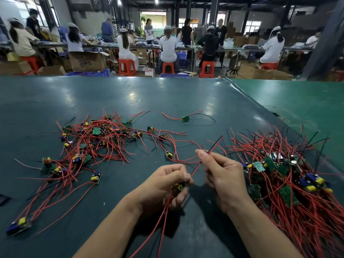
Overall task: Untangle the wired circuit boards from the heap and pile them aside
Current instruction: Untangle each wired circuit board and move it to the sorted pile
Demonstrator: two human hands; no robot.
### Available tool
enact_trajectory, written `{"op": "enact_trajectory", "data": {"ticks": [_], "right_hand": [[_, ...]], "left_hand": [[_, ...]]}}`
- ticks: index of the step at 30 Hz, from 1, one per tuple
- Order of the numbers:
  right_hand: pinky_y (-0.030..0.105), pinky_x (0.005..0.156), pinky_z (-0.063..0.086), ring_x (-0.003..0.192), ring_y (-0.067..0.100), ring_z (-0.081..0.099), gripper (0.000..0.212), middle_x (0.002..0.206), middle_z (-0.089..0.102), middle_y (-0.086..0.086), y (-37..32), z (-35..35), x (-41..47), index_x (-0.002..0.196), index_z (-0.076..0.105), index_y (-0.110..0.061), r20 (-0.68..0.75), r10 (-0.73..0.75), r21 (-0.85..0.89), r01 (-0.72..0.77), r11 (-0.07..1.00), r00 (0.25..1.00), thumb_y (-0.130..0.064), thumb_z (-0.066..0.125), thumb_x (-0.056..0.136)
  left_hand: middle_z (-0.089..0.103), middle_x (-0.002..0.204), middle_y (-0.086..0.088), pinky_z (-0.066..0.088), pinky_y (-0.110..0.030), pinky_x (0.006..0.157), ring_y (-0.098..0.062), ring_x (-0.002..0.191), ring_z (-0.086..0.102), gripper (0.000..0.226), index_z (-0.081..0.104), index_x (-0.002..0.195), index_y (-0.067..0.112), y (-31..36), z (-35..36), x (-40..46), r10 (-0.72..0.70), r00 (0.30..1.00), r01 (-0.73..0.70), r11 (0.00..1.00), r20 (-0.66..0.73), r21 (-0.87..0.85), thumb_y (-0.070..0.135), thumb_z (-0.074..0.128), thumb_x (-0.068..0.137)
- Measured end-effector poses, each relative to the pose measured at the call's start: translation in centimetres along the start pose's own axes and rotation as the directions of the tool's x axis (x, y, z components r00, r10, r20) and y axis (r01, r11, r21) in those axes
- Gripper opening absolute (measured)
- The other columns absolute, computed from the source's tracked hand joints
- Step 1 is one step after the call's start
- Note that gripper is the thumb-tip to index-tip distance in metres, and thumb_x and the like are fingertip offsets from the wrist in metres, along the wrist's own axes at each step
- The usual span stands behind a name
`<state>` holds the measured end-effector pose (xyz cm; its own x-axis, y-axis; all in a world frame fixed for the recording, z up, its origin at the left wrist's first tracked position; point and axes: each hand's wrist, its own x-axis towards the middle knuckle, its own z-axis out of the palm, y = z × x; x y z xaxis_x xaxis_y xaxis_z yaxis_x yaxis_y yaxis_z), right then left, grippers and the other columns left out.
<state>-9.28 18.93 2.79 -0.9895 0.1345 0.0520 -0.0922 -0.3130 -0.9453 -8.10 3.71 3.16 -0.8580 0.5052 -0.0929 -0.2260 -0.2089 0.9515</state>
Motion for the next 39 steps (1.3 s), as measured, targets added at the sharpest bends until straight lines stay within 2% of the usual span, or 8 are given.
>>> {"op": "enact_trajectory", "data": {"ticks": [10,14,17,19,24,27,30,39], "right_hand": [[0.012,0.065,0.049,0.067,-0.002,0.064,0.019,0.075,0.074,-0.013,0.7,-0.4,0.9,0.082,0.076,-0.027,-0.218,-0.359,-0.224,0.312,0.923,0.907,-0.008,0.072,0.086],[0.015,0.042,0.031,0.039,0.001,0.035,0.017,0.049,0.049,-0.014,0.2,-1.1,1.5,0.083,0.073,-0.017,-0.314,-0.232,-0.051,0.228,0.972,0.921,-0.011,0.062,0.095],[0.014,0.036,0.022,0.033,0.003,0.024,0.023,0.048,0.048,-0.011,-0.7,-1.9,1.9,0.080,0.068,-0.017,-0.365,-0.168,0.107,0.220,0.970,0.916,-0.007,0.055,0.098],[0.015,0.035,0.023,0.034,0.003,0.025,0.020,0.048,0.043,-0.011,-0.8,-1.9,1.7,0.086,0.067,-0.016,-0.320,-0.170,0.079,0.205,0.976,0.932,-0.008,0.054,0.099],[0.016,0.034,0.032,0.038,0.003,0.037,0.012,0.057,0.046,0.001,0.5,-0.4,0.4,0.094,0.068,-0.014,0.012,-0.054,-0.122,0.055,0.991,0.998,-0.005,0.060,0.094],[0.017,0.040,0.034,0.044,0.006,0.044,0.010,0.059,0.058,0.002,0.7,0.6,-0.8,0.090,0.076,-0.015,0.265,0.034,-0.220,0.026,0.975,0.964,-0.010,0.069,0.088],[0.017,0.041,0.037,0.046,0.008,0.049,0.019,0.063,0.064,-0.001,0.0,0.7,-1.4,0.096,0.077,-0.026,0.360,0.065,-0.201,0.009,0.980,0.931,-0.018,0.074,0.080],[0.017,0.033,0.029,0.036,0.011,0.041,0.013,0.061,0.060,0.004,0.0,1.1,-1.1,0.072,0.076,-0.017,0.096,0.090,0.002,-0.090,0.996,0.991,-0.021,0.069,0.082]], "left_hand": [[0.052,0.041,0.000,0.030,-0.012,0.030,-0.005,0.027,0.041,0.010,0.043,0.078,0.007,0.2,0.5,-0.3,-0.035,0.997,0.033,0.999,0.063,0.040,0.012,0.050,0.082],[0.048,0.047,-0.012,0.028,-0.012,0.033,-0.011,0.029,0.038,0.007,0.054,0.066,0.015,0.0,-0.1,-0.8,-0.054,0.995,0.043,0.991,0.083,0.126,0.017,0.060,0.070],[0.051,0.051,-0.015,0.030,-0.014,0.035,-0.012,0.032,0.040,0.005,0.061,0.065,0.020,0.1,-0.2,-1.0,-0.028,0.996,0.016,0.991,0.090,0.135,0.024,0.063,0.068],[0.059,0.052,-0.010,0.034,-0.015,0.040,-0.012,0.038,0.045,0.007,0.066,0.072,0.021,0.2,-0.3,-0.7,0.071,0.997,-0.070,0.997,-0.023,0.037,0.024,0.069,0.077],[0.071,0.092,-0.018,0.037,-0.018,0.053,-0.010,0.053,0.043,0.021,0.063,0.094,0.010,0.6,-0.4,-0.2,0.191,0.962,-0.236,0.941,-0.196,-0.244,0.026,0.060,0.081],[0.072,0.104,-0.016,0.051,-0.019,0.056,-0.009,0.057,0.055,0.018,0.063,0.093,0.009,0.9,-0.4,-0.3,0.195,0.958,-0.262,0.893,-0.212,-0.365,0.018,0.061,0.078],[0.072,0.111,-0.015,0.056,-0.018,0.061,-0.010,0.066,0.064,0.015,0.072,0.087,0.011,1.0,-0.6,-0.1,0.231,0.937,-0.323,0.861,-0.264,-0.393,0.010,0.062,0.076],[0.074,0.092,-0.009,0.057,-0.023,0.072,-0.014,0.080,0.070,0.018,0.076,0.077,0.014,0.0,-0.1,0.5,0.337,0.890,-0.399,0.901,-0.307,-0.168,-0.001,0.070,0.071]]}}
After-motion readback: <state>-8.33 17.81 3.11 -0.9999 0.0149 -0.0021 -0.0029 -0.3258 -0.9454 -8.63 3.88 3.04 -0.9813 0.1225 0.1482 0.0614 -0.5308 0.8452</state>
